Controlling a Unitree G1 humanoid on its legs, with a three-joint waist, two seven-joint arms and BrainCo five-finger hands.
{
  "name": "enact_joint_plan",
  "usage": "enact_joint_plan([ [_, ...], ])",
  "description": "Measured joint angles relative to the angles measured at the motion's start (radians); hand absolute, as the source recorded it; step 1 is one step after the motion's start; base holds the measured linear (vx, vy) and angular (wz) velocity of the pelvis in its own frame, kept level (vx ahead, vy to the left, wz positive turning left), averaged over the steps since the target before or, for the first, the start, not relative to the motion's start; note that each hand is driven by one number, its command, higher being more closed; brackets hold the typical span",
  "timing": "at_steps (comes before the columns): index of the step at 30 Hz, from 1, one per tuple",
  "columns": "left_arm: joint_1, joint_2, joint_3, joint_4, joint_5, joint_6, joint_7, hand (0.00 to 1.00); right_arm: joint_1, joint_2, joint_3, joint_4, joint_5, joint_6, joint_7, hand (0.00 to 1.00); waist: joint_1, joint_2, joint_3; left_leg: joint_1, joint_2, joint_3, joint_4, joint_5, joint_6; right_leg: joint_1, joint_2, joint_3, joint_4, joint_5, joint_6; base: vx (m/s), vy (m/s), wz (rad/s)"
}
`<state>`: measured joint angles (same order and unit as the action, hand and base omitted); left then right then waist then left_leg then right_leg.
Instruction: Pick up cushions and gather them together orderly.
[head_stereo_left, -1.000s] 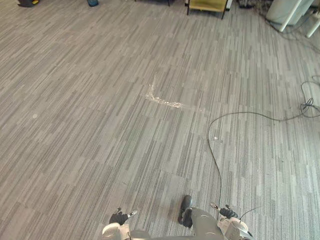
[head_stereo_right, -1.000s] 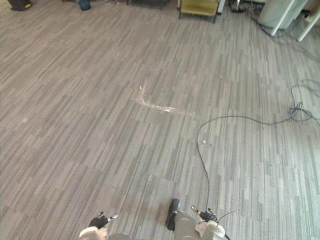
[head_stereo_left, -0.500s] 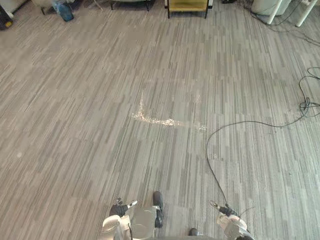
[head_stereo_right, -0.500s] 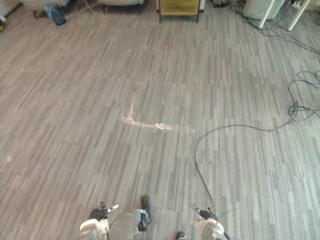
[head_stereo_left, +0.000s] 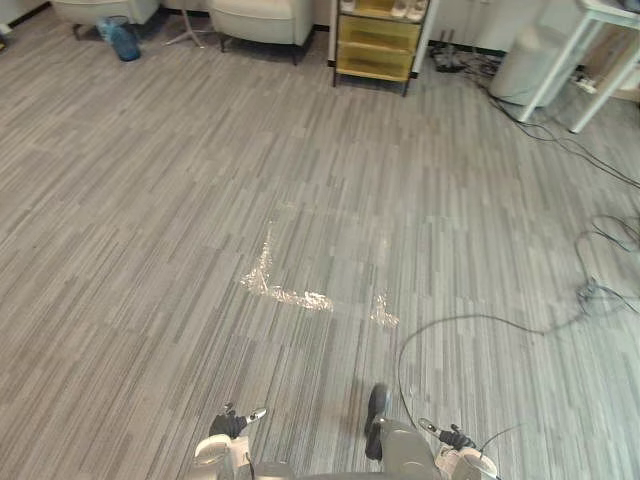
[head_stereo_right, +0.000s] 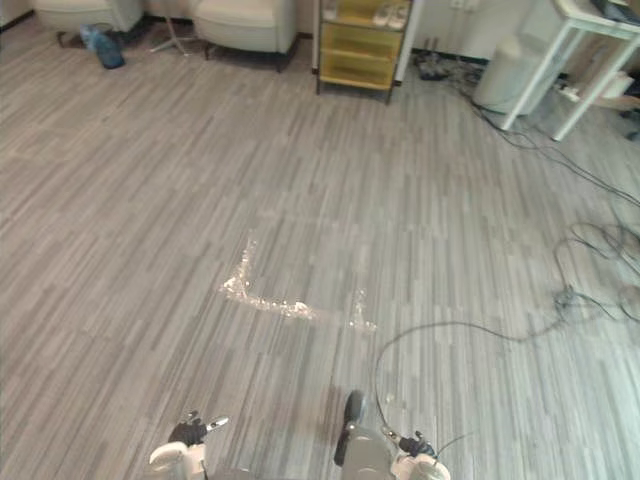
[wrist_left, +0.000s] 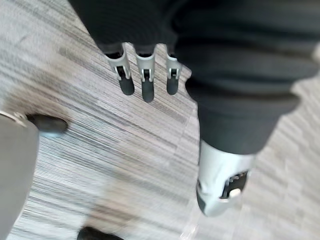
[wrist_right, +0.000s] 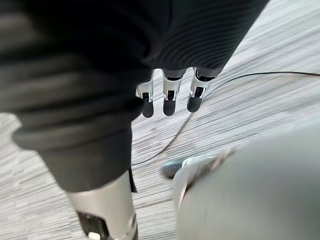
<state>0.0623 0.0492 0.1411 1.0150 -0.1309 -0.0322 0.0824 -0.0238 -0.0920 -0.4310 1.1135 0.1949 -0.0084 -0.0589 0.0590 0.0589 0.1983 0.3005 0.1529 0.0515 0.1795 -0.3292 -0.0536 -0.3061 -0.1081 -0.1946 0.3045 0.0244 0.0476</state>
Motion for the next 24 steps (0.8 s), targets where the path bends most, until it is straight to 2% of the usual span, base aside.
enact_joint_plan([
  [1, -0.002, -0.021, 0.027, -0.003, 0.003, -0.001, 0.001, 0.00, -0.004, -0.001, -0.014, -0.006, 0.000, -0.004, 0.002, 0.00, -0.002, 0.020, 0.000, -0.095, 0.032, -0.038, 0.192, 0.010, -0.012, 0.020, 0.014, -0.032, 0.010, -0.040, -0.016, 0.49, -0.367, 0.42],
  [2, -0.012, -0.041, 0.049, -0.005, 0.007, 0.000, 0.000, 0.00, -0.003, 0.008, -0.022, -0.026, 0.002, -0.003, 0.002, 0.00, -0.007, 0.037, 0.009, -0.230, 0.065, -0.072, 0.468, 0.088, -0.046, 0.067, 0.032, -0.066, -0.003, -0.070, -0.028, 0.49, -0.365, 0.48],
  [3, -0.015, -0.048, 0.060, -0.012, 0.006, 0.000, -0.002, 0.00, 0.001, 0.009, -0.018, -0.032, 0.001, -0.002, 0.001, 0.00, -0.006, 0.042, 0.012, -0.279, 0.080, -0.076, 0.574, 0.155, -0.047, 0.096, 0.044, -0.074, -0.015, -0.083, -0.038, 0.49, -0.334, 0.41],
  [4, -0.016, -0.054, 0.066, -0.033, 0.006, -0.003, -0.004, 0.00, 0.002, 0.014, 0.004, -0.035, 0.002, 0.000, -0.001, 0.00, 0.006, 0.044, 0.031, -0.373, 0.118, -0.059, 0.776, 0.163, -0.041, 0.179, 0.073, -0.077, -0.054, -0.098, -0.065, 0.50, -0.203, 0.17],
  [5, -0.017, -0.048, 0.055, -0.043, 0.004, -0.005, -0.008, 0.00, -0.001, 0.009, 0.011, -0.028, 0.003, 0.001, -0.002, 0.00, 0.014, 0.039, 0.040, -0.435, 0.111, -0.029, 0.850, 0.118, -0.033, 0.262, 0.085, -0.075, -0.104, -0.110, -0.075, 0.48, -0.169, 0.06],
  [6, -0.016, -0.044, 0.047, -0.050, 0.004, -0.006, -0.008, 0.00, 0.002, 0.008, 0.010, -0.026, 0.003, 0.000, -0.002, 0.00, 0.017, 0.035, 0.041, -0.461, 0.103, -0.009, 0.849, 0.101, -0.030, 0.293, 0.086, -0.074, -0.127, -0.110, -0.075, 0.54, -0.173, -0.23],
  [7, -0.015, -0.040, 0.033, -0.067, 0.003, -0.009, -0.007, 0.00, -0.009, 0.008, 0.009, -0.025, 0.006, 0.000, -0.003, 0.00, 0.029, 0.027, 0.039, -0.506, 0.086, 0.070, 0.759, 0.072, -0.026, 0.339, 0.084, -0.067, -0.175, -0.106, -0.067, 0.41, -0.079, -0.41],
  [8, -0.016, -0.039, 0.026, -0.075, 0.001, -0.012, -0.008, 0.00, -0.021, 0.010, 0.007, -0.026, 0.007, -0.001, -0.003, 0.00, 0.035, 0.024, 0.038, -0.539, 0.061, 0.105, 0.593, 0.070, -0.021, 0.370, 0.081, -0.055, -0.208, -0.108, -0.054, 0.40, -0.043, -0.42],
  [9, -0.017, -0.040, 0.026, -0.076, 0.002, -0.012, -0.008, 0.00, -0.026, 0.011, 0.006, -0.027, 0.007, -0.001, -0.003, 0.00, 0.036, 0.024, 0.039, -0.548, 0.047, 0.106, 0.516, 0.071, -0.020, 0.379, 0.080, -0.051, -0.218, -0.110, -0.050, 0.42, 0.031, -0.36],
  [10, -0.018, -0.043, 0.026, -0.081, 0.000, -0.013, -0.008, 0.00, -0.030, 0.014, 0.001, -0.031, 0.006, 0.000, -0.003, 0.00, 0.045, 0.021, 0.039, -0.550, 0.012, 0.098, 0.292, 0.106, -0.011, 0.404, 0.072, -0.038, -0.242, -0.121, -0.033, 0.35, 0.061, -0.25],
  [11, -0.022, -0.045, 0.028, -0.082, -0.001, -0.013, -0.009, 0.00, -0.027, 0.014, 0.000, -0.029, 0.006, 0.000, -0.003, 0.00, 0.053, 0.015, 0.041, -0.543, -0.018, 0.074, 0.161, 0.191, -0.017, 0.428, 0.063, -0.028, -0.254, -0.132, -0.019, 0.57, 0.128, -0.43],
  [12, -0.020, -0.036, 0.031, -0.079, 0.001, -0.012, -0.007, 0.00, -0.011, 0.029, 0.001, -0.027, 0.003, 0.002, -0.004, 0.00, 0.074, -0.013, 0.020, -0.494, -0.072, 0.078, 0.041, 0.317, -0.001, 0.455, 0.033, -0.003, -0.276, -0.145, 0.013, 0.51, 0.109, -0.26],
  [14, -0.024, -0.024, 0.027, -0.074, 0.005, -0.011, -0.007, 0.00, -0.013, 0.046, 0.002, -0.027, 0.002, 0.004, -0.002, 0.00, 0.065, -0.041, 0.008, -0.498, -0.097, 0.084, 0.045, 0.310, 0.028, 0.454, 0.005, -0.002, -0.282, -0.147, 0.021, 0.53, 0.093, 0.01],
  [15, -0.040, -0.011, 0.040, -0.068, 0.010, -0.008, -0.010, 0.00, -0.007, 0.054, 0.001, -0.025, 0.001, 0.010, -0.001, 0.00, 0.063, -0.059, 0.011, -0.520, -0.099, 0.101, 0.136, 0.280, 0.057, 0.477, -0.012, 0.001, -0.292, -0.119, 0.052, 0.50, 0.102, 0.07],
  [16, -0.042, -0.011, 0.043, -0.068, 0.011, -0.007, -0.010, 0.00, -0.007, 0.054, 0.001, -0.025, 0.001, 0.013, -0.001, 0.00, 0.070, -0.060, 0.009, -0.519, -0.099, 0.107, 0.161, 0.272, 0.059, 0.488, -0.014, 0.007, -0.293, -0.103, 0.054, 0.52, 0.126, -0.14],
  [18, -0.037, -0.005, 0.039, -0.057, 0.011, -0.005, -0.010, 0.00, -0.008, 0.050, 0.003, -0.029, 0.000, 0.011, 0.000, 0.00, 0.084, -0.057, -0.004, -0.466, -0.096, 0.130, 0.185, 0.242, 0.075, 0.496, -0.017, 0.026, -0.219, -0.076, 0.053, 0.34, 0.093, -0.40],
  [19, -0.029, -0.005, 0.032, -0.041, 0.011, -0.002, -0.013, 0.00, -0.008, 0.041, 0.009, -0.028, 0.000, 0.005, 0.000, 0.00, 0.089, -0.034, -0.018, -0.413, -0.084, 0.131, 0.154, 0.195, 0.073, 0.445, -0.012, 0.046, -0.075, -0.081, 0.059, 0.34, 0.108, -0.49],
  [20, -0.020, 0.001, 0.021, -0.033, 0.011, 0.000, -0.019, 0.00, -0.013, 0.039, 0.023, -0.031, 0.000, 0.001, 0.001, 0.00, 0.082, -0.024, -0.025, -0.344, -0.079, 0.131, 0.096, 0.164, 0.065, 0.355, -0.030, 0.057, 0.150, -0.096, 0.090, 0.33, 0.099, -0.36],
  [21, -0.020, 0.006, 0.013, -0.029, 0.011, 0.001, -0.020, 0.00, -0.012, 0.039, 0.032, -0.031, 0.000, 0.002, 0.001, 0.00, 0.075, -0.025, -0.025, -0.319, -0.085, 0.128, 0.073, 0.143, 0.067, 0.316, -0.045, 0.053, 0.254, -0.084, 0.110, 0.33, 0.070, -0.06],
  [22, -0.029, 0.017, -0.003, -0.023, 0.010, 0.004, -0.021, 0.00, -0.018, 0.048, 0.033, -0.024, -0.001, 0.005, 0.002, 0.00, 0.070, -0.046, -0.008, -0.252, -0.109, 0.122, 0.032, 0.120, 0.077, 0.238, -0.084, 0.046, 0.443, -0.130, 0.114, 0.34, 0.029, 0.14],
  [23, -0.031, 0.038, -0.013, -0.021, 0.011, 0.007, -0.019, 0.00, -0.004, 0.052, 0.048, -0.016, -0.001, 0.013, 0.003, 0.00, 0.065, -0.048, 0.000, -0.191, -0.114, 0.119, 0.001, 0.108, 0.081, 0.194, -0.088, 0.021, 0.492, -0.215, 0.078, 0.35, 0.018, 0.13],
  [24, -0.029, 0.040, -0.014, -0.021, 0.011, 0.008, -0.019, 0.00, -0.001, 0.050, 0.052, -0.021, -0.001, 0.013, 0.004, 0.00, 0.060, -0.049, -0.002, -0.171, -0.112, 0.119, -0.011, 0.105, 0.081, 0.181, -0.085, 0.002, 0.479, -0.234, 0.072, 0.34, -0.019, 0.17],
])
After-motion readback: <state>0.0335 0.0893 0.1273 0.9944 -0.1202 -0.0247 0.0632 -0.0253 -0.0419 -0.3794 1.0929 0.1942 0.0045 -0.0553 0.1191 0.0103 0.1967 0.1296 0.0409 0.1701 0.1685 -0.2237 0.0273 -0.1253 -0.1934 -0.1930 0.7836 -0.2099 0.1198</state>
